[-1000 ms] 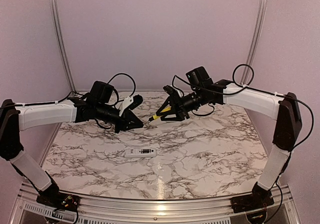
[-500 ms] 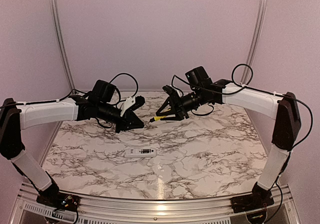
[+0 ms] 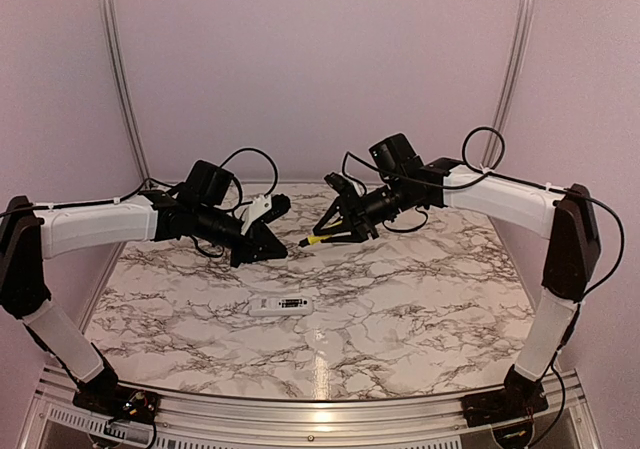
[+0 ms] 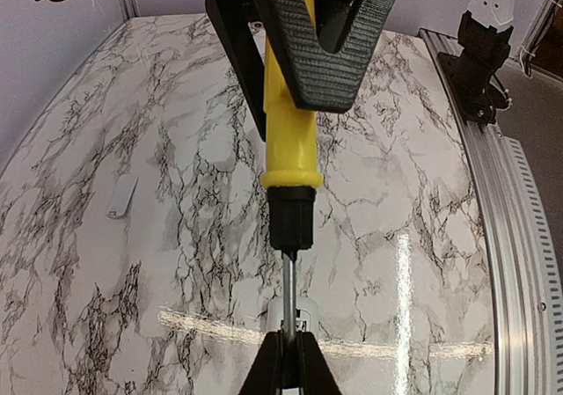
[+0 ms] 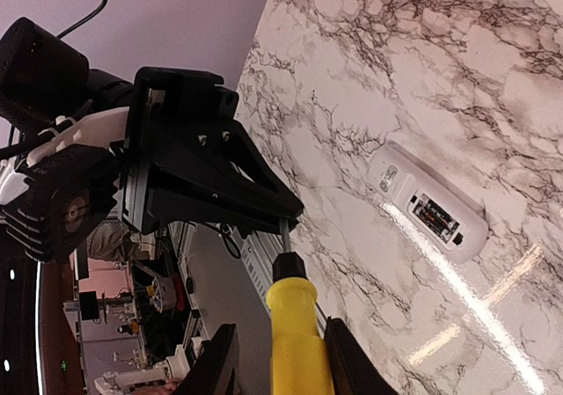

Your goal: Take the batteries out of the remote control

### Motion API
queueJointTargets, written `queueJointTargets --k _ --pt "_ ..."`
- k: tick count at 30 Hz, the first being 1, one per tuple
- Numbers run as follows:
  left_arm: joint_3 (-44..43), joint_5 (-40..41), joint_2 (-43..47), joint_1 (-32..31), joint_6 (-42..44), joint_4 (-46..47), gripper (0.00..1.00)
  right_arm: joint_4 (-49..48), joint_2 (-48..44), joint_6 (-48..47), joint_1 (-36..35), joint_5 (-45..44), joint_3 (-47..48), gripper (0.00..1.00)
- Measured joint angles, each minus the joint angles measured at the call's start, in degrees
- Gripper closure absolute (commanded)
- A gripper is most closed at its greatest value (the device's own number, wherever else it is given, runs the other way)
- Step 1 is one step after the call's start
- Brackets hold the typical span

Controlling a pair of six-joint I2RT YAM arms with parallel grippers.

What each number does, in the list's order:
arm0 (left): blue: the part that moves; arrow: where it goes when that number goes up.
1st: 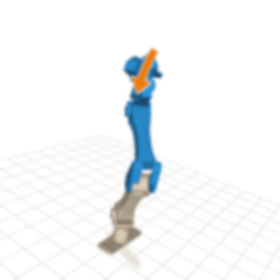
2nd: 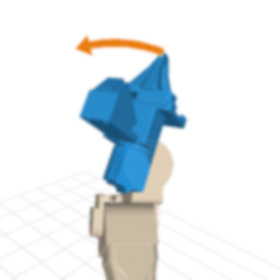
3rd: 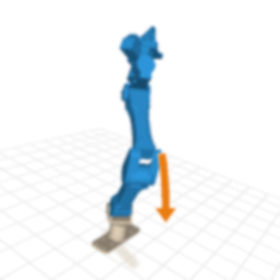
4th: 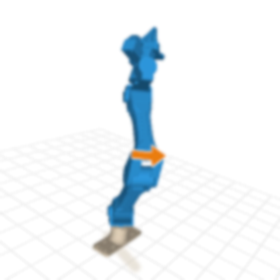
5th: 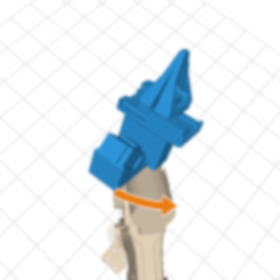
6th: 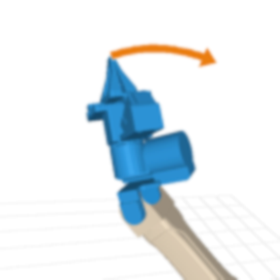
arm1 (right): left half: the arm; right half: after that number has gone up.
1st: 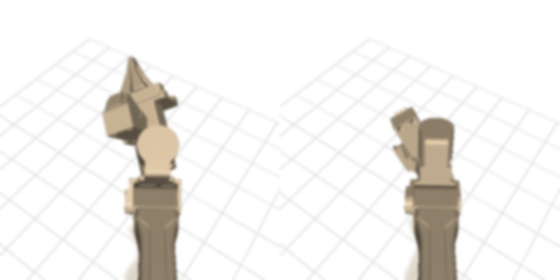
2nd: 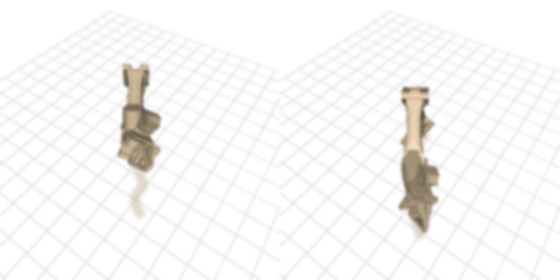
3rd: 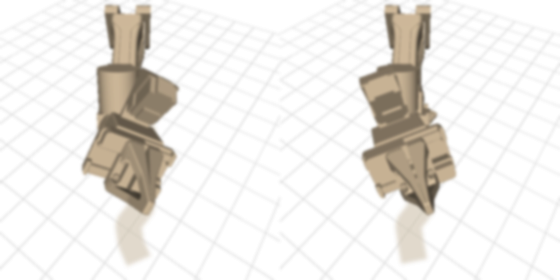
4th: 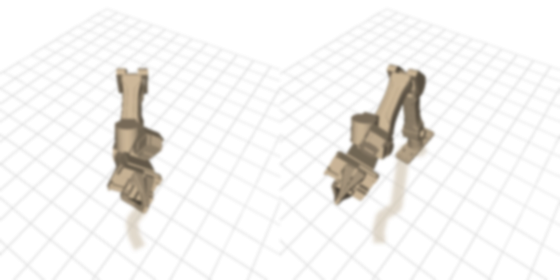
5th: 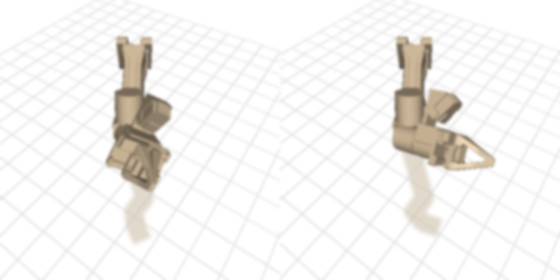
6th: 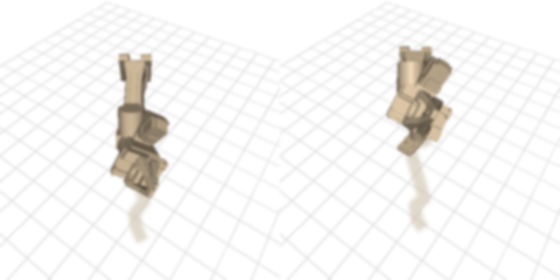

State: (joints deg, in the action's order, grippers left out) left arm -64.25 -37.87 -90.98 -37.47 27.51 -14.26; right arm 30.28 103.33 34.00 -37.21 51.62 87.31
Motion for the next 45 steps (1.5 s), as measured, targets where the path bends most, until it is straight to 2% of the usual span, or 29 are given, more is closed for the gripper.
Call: queueJointTargets --k 6,27,37,45 --pt "-1.0 0.0 -0.6 0.0 0.0 -0.4 1.00 1.0 0.7 -0.9 0.0 0.0 0.5 0.71" --pt "-2.4 0.9 -1.0 0.0 2.4 -4.2 1.00 4.1 1.0 -2.8 0.0 0.0 1.8 0.71" --pt "-2.5 0.9 -1.0 0.0 2.7 -4.5 1.00 4.2 1.0 -3.0 0.0 0.0 1.8 0.77" --pt "-2.6 1.6 -1.2 0.0 3.6 -5.1 1.00 4.5 1.7 -3.2 0.0 0.2 1.9 0.86"
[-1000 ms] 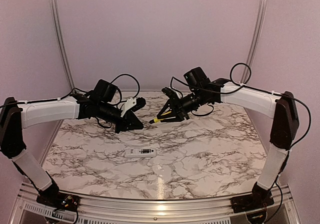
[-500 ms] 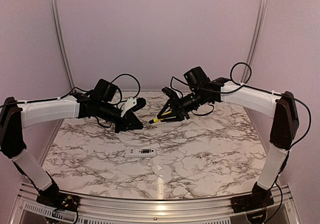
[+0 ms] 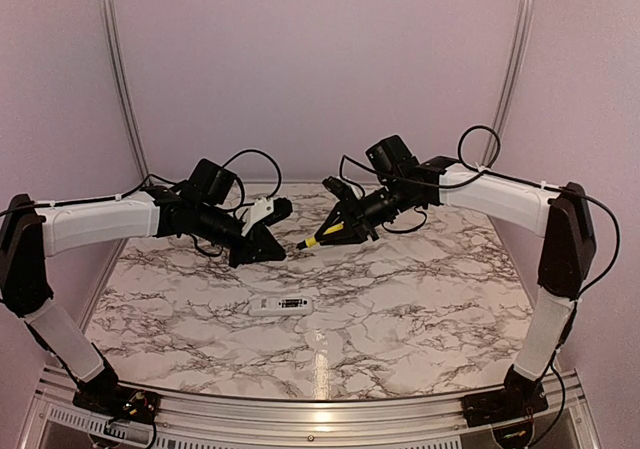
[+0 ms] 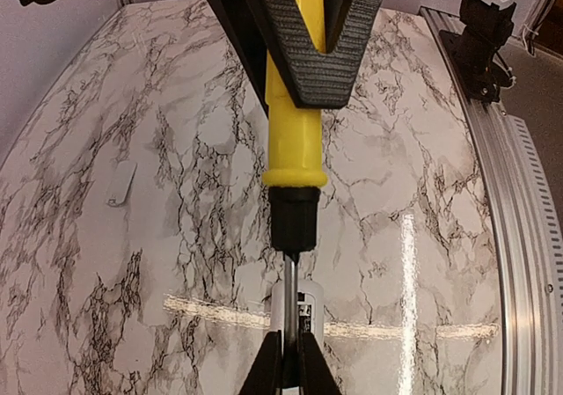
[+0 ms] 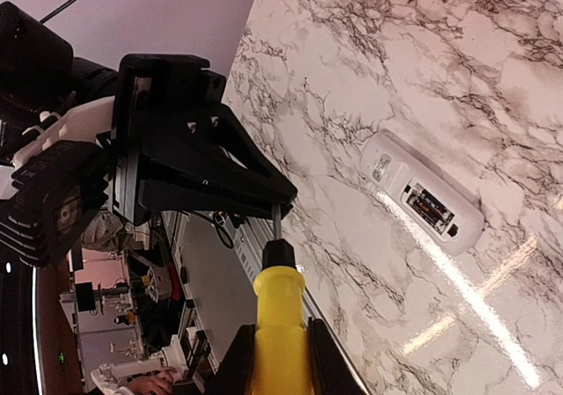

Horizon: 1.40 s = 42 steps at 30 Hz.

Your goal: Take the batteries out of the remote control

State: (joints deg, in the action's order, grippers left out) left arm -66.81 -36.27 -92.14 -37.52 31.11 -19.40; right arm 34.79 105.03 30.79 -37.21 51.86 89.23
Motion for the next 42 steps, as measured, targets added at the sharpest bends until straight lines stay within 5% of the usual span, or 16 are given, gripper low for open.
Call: queueJointTargets --k 6,12,13,14,15,28,42 --pt "-0.7 0.4 -0.3 0.0 0.4 -0.8 0.99 0.0 0.1 -0.2 0.0 0.2 0.1 1.00" --pt "-1.0 0.3 -0.3 0.0 0.3 -1.0 0.62 0.0 0.1 -0.3 0.1 0.1 0.2 1.00" --pt "-1.0 0.3 -0.3 0.0 0.2 -0.9 0.42 0.1 0.1 -0.4 0.1 0.1 0.2 1.00" --pt "-0.9 0.3 -0.3 0.0 -0.2 -0.8 0.09 0.1 0.1 -0.4 0.1 0.1 0.2 1.00" --pt "-0.9 0.3 -0.2 0.0 -0.2 -0.6 0.02 0.1 0.1 -0.5 0.1 0.0 0.2 1.00" --pt "5.1 2.0 8.6 0.0 -3.0 3.2 0.01 3.5 0.0 -2.4 0.1 -4.0 0.2 1.00" --pt "9.7 18.3 13.5 5.1 -23.8 16.1 0.01 6.9 -3.0 -4.5 0.1 -9.4 0.1 1.00"
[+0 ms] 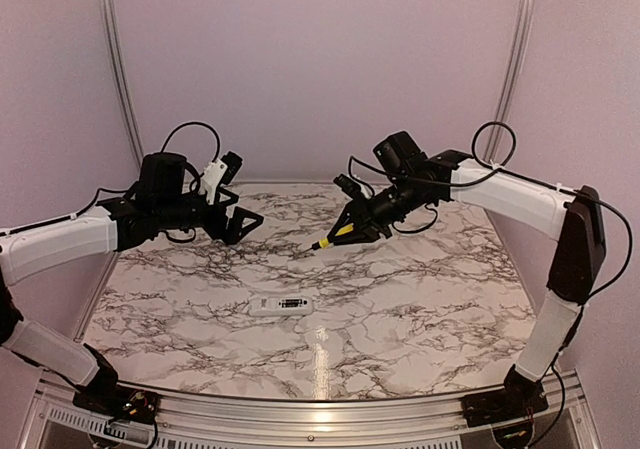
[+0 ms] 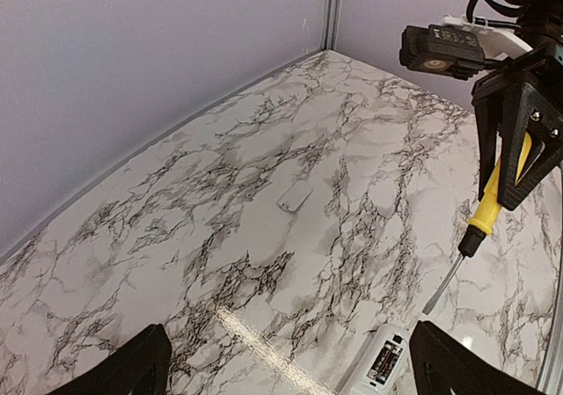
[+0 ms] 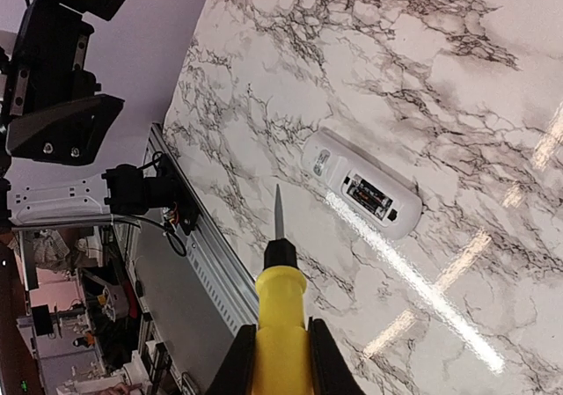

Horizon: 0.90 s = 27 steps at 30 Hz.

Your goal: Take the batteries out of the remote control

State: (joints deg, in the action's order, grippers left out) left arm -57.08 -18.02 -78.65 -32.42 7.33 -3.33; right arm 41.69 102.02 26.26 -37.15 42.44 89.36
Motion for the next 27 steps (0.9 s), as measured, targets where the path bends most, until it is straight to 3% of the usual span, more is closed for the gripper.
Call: queueJointTargets --k 9,14,27 --pt "8.8 4.1 7.1 0.4 -3.9 8.6 0.01 0.2 -3.1 0.0 0.0 -2.0 -2.5 1.00" --pt "10.0 2.6 9.5 0.4 -1.6 9.0 0.01 0.6 -4.2 0.0 0.0 -3.0 -3.7 1.00" --pt "11.8 -1.1 9.8 0.4 15.2 -6.8 0.01 2.6 -5.6 -0.8 0.0 -5.6 -4.3 1.00"
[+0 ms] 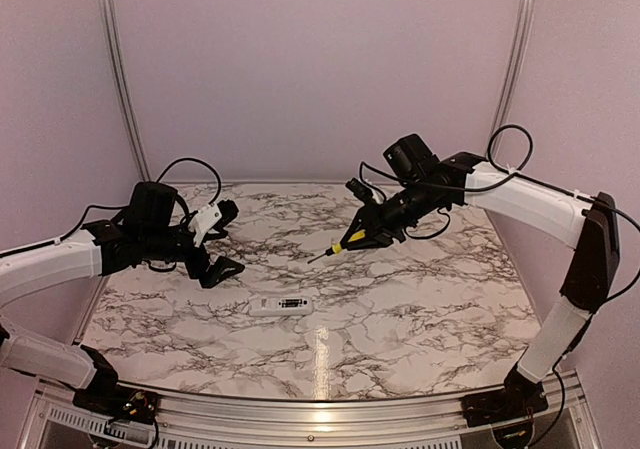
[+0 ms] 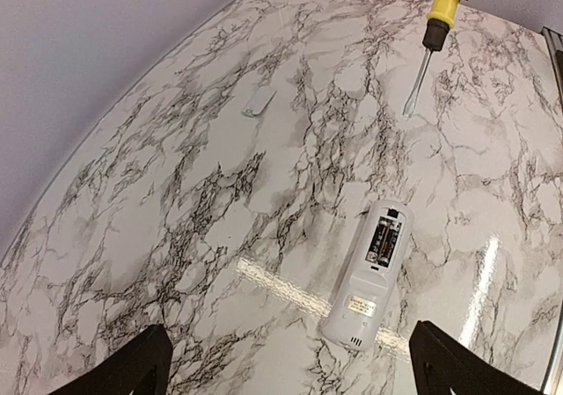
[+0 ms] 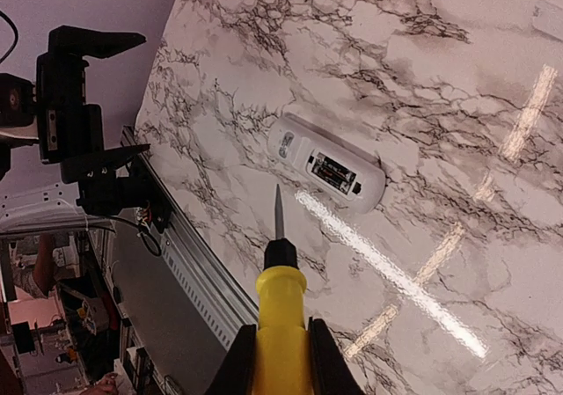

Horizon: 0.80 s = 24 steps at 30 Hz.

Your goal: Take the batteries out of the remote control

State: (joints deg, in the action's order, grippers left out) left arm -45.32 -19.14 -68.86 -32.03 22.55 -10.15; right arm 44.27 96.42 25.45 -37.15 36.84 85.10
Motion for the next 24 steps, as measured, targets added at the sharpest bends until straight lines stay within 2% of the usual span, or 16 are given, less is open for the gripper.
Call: queueJointTargets --k 11,24 --pt "0.7 -3.4 -8.2 0.0 10.2 -4.5 0.06 0.9 -1.1 0.3 0.0 -1.5 -1.1 1.00" --pt "-3.7 -7.0 -20.7 -1.3 19.2 -8.2 0.09 2.4 -1.9 1.2 0.0 -3.4 -1.4 1.00"
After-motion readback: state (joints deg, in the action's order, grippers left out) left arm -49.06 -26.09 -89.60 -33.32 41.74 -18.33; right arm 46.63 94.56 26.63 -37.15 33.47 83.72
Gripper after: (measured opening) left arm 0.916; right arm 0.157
